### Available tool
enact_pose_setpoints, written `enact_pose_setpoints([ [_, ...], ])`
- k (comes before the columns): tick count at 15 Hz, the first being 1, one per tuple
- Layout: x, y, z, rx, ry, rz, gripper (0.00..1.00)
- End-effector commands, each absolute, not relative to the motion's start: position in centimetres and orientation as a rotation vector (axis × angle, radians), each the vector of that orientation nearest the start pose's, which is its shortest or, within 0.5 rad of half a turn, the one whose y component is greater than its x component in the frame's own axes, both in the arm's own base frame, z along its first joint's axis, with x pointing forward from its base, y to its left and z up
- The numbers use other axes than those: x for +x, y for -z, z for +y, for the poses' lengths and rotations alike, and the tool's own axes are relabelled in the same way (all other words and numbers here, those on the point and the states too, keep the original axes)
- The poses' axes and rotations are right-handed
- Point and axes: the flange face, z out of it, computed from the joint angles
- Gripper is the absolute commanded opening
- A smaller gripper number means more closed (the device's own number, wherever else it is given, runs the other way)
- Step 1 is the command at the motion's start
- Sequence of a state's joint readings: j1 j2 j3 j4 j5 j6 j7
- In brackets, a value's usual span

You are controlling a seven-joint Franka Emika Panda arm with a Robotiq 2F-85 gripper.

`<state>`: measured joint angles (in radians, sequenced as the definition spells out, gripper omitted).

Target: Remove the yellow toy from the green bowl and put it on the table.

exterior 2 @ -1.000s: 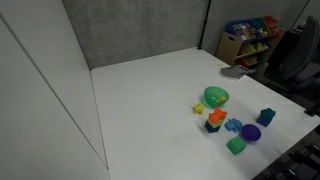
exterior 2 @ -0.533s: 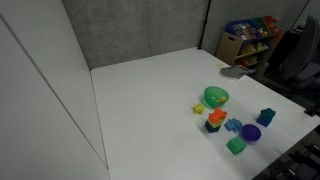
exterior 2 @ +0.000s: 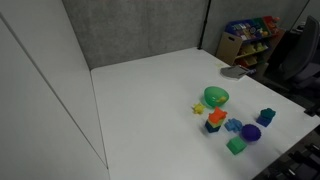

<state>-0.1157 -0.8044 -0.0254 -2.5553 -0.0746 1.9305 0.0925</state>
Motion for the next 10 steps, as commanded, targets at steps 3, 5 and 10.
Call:
enact_pose_setpoints([
  [3,36.0,-58.0,-3.9,-3.128,0.162,0.313,1.00],
  [5,37.3,-59.1,-3.4,-3.112,0.135,0.310,1.00],
  [10,42.1,-60.0,-2.2,-3.058,0.124,0.329,1.00],
])
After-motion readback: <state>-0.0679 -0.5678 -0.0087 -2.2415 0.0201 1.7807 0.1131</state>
